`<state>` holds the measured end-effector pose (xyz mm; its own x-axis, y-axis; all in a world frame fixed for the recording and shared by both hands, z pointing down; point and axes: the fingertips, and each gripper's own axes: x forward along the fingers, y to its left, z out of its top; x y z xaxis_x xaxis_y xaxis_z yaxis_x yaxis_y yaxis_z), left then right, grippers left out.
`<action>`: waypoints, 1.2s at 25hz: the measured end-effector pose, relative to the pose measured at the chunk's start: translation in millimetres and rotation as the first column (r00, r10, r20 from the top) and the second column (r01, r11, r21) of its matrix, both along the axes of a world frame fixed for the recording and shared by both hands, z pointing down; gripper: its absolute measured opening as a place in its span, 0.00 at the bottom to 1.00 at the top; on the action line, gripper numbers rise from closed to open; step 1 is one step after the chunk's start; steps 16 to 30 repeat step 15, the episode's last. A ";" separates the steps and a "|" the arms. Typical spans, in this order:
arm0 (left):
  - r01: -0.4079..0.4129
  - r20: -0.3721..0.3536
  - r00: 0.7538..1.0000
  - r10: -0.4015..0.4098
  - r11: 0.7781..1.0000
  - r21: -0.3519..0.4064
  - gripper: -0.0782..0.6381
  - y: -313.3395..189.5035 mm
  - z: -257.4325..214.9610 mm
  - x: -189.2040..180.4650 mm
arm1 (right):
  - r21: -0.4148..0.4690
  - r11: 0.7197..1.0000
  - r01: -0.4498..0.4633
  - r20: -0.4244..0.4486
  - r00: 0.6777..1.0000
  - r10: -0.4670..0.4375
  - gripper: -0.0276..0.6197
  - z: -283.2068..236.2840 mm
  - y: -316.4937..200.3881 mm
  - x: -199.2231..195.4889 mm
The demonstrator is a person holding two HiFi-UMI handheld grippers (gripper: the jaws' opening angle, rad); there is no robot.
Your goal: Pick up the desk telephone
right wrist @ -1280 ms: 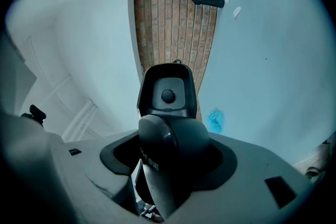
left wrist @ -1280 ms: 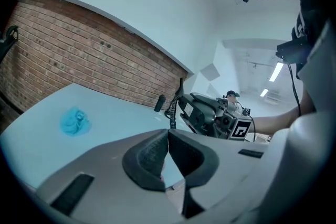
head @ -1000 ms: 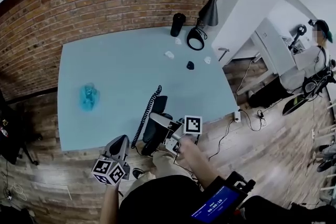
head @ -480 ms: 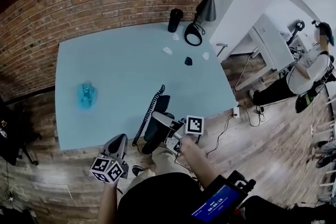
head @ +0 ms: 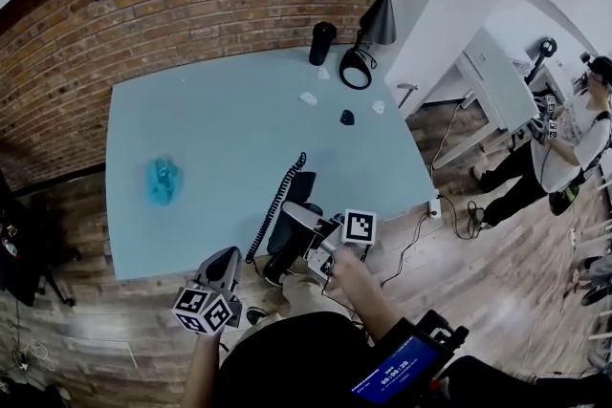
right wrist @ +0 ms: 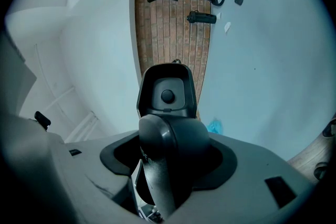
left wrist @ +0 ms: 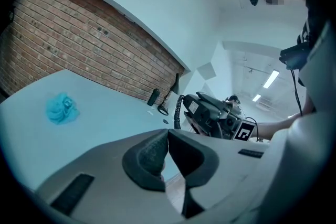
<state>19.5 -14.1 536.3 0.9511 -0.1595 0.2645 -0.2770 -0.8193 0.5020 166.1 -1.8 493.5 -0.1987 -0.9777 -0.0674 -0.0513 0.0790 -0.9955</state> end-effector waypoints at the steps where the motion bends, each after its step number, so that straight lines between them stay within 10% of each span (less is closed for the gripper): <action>1: 0.000 0.001 1.000 0.000 1.000 0.001 0.12 -0.3 0.3 -0.7 | 0.000 1.000 0.003 -0.001 1.000 -0.003 0.47 0.4 -0.9 -1.1; 30: 0.022 0.017 1.000 -0.022 1.000 -0.012 0.12 -15.0 10.0 -0.7 | -0.021 1.000 0.015 -0.013 1.000 -0.016 0.47 8.9 -18.2 8.6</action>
